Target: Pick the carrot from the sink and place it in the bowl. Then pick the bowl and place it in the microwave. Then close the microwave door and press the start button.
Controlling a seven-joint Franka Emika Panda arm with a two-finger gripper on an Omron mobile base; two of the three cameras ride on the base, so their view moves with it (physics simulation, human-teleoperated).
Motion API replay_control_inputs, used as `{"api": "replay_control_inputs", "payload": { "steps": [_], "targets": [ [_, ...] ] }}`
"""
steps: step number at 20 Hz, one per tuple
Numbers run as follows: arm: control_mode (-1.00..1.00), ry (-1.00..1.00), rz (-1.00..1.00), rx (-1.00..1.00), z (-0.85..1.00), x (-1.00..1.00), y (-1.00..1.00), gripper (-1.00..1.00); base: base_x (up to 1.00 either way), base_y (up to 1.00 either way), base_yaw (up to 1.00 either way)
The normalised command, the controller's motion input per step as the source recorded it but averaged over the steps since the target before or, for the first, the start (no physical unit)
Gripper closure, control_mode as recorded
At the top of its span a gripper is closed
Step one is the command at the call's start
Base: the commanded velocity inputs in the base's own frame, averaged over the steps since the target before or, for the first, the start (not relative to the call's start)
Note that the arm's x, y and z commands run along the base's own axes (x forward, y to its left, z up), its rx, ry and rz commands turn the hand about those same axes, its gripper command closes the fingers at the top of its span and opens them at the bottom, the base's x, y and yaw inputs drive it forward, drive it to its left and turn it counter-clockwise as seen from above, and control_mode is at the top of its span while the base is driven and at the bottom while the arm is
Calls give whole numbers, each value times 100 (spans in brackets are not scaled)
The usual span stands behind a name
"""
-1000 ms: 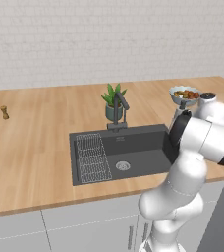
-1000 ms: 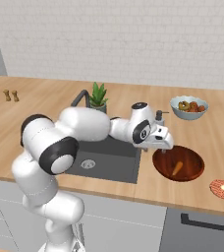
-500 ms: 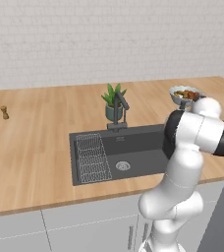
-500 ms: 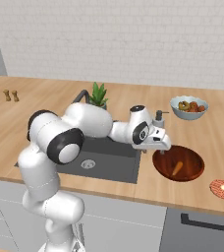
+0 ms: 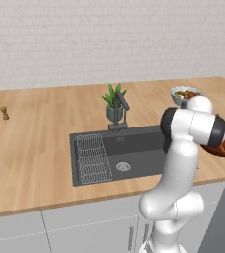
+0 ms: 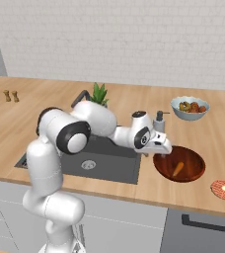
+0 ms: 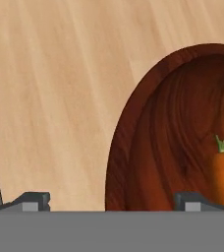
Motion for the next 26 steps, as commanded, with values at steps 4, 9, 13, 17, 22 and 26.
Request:
{"api": "replay_control_inputs", "payload": {
  "steps": [4,9,13,17,22,26],
  "targets": [
    [-100,3,0,0,-23,2,-28,-100,0,0,0],
    [-100,5,0,0,-23,0,-8,100,0,0,0],
    [-100,0,0,0,-3,0,-5,100,0,0,0],
    [-100,0,0,0,0,0,0,100,0,0,0],
    [-100,0,3,-3,5,-11,12,100,0,0,0],
    [-100,0,20,-11,58,-36,20,100,0,0,0]
  ]
}}
